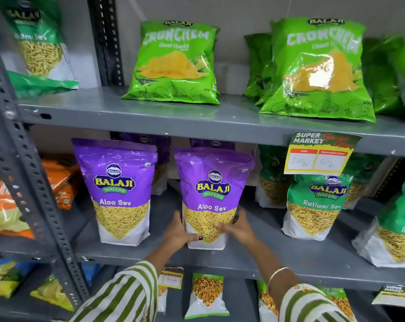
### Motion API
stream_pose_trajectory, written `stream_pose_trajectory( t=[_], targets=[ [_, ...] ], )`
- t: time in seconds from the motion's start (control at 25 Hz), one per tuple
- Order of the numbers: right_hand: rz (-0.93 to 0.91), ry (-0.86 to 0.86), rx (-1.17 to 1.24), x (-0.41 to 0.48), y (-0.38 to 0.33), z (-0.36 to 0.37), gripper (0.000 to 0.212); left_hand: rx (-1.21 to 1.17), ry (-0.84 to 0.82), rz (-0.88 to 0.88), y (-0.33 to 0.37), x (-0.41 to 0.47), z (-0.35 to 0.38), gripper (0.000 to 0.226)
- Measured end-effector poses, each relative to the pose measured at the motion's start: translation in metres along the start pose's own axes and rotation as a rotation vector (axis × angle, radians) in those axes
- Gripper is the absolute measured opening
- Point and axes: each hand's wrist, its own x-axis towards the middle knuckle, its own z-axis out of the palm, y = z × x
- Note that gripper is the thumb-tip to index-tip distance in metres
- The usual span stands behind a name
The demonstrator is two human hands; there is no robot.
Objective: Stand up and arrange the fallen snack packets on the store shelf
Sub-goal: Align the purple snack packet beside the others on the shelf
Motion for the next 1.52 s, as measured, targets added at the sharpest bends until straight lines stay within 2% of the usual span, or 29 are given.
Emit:
stream_pose_trajectory(
  t=[0.08, 0.12, 0.2, 0.24, 0.32, 0.4, 0.48, 0.56, 0.6, 0.72, 0.76, 0.8, 0.88, 0.92, 1.0, 1.04, 1.28, 1.52],
  targets=[
    [-0.163, 0.164, 0.095, 0.006, -0.052, -0.006, 0.076, -0.062, -0.040, -0.005, 0.003, -0.003, -0.001, 0.079],
    [-0.243, 0.273, 0.028, 0.008, -0.079, -0.008, 0.073, -0.085, -0.057, -0.003, 0.005, -0.005, -0.002, 0.079],
    [-0.293, 0.427, -0.355, 0.009, -0.127, -0.009, 0.087, -0.122, -0.078, 0.009, 0.008, -0.006, -0.002, 0.091],
    [-0.301, 0.412, -0.523, 0.007, -0.143, -0.006, 0.082, -0.139, -0.080, 0.015, 0.009, -0.006, -0.002, 0.099],
    [-0.340, 0.244, -0.675, 0.000, -0.166, 0.004, 0.050, -0.174, -0.076, 0.012, 0.009, -0.005, -0.002, 0.102],
    [-0.398, 0.159, -0.774, -0.001, -0.181, 0.013, 0.037, -0.172, -0.077, 0.005, 0.010, -0.006, -0.003, 0.090],
    [-0.429, 0.181, -0.816, 0.004, -0.184, 0.018, 0.033, -0.147, -0.065, 0.001, 0.008, -0.006, -0.002, 0.080],
    [-0.427, 0.198, -0.736, 0.011, -0.175, 0.022, 0.034, -0.135, -0.052, 0.002, 0.006, -0.005, -0.001, 0.087],
    [-0.419, 0.214, -0.671, 0.013, -0.171, 0.022, 0.042, -0.131, -0.055, 0.003, 0.006, -0.006, -0.001, 0.094],
    [-0.357, 0.451, -0.610, 0.010, -0.154, 0.011, 0.103, -0.095, -0.071, -0.006, 0.002, -0.005, -0.003, 0.092],
    [-0.350, 0.532, -0.591, 0.010, -0.137, 0.005, 0.109, -0.078, -0.079, -0.015, -0.001, -0.004, -0.003, 0.089],
    [-0.366, 0.564, -0.528, 0.004, -0.120, 0.000, 0.110, -0.062, -0.086, -0.022, -0.003, -0.004, -0.001, 0.086],
    [-0.325, 0.407, -0.286, -0.001, -0.073, -0.009, 0.104, -0.055, -0.079, -0.032, -0.006, -0.004, 0.004, 0.085],
    [-0.230, 0.266, -0.220, -0.002, -0.048, -0.011, 0.099, -0.064, -0.065, -0.038, -0.006, -0.004, 0.007, 0.087],
    [0.023, -0.016, -0.238, -0.007, -0.008, -0.008, 0.087, -0.077, -0.033, -0.042, -0.007, -0.002, 0.012, 0.087],
    [0.086, -0.062, -0.276, -0.008, 0.006, -0.005, 0.082, -0.081, -0.024, -0.038, -0.007, -0.001, 0.013, 0.085],
    [0.061, 0.101, -0.272, -0.007, 0.026, 0.005, 0.055, -0.078, -0.047, -0.014, -0.015, 0.004, 0.009, 0.078],
    [0.059, 0.140, -0.315, -0.009, 0.029, 0.006, 0.053, -0.092, -0.069, 0.004, -0.016, 0.003, 0.008, 0.076]
  ],
)
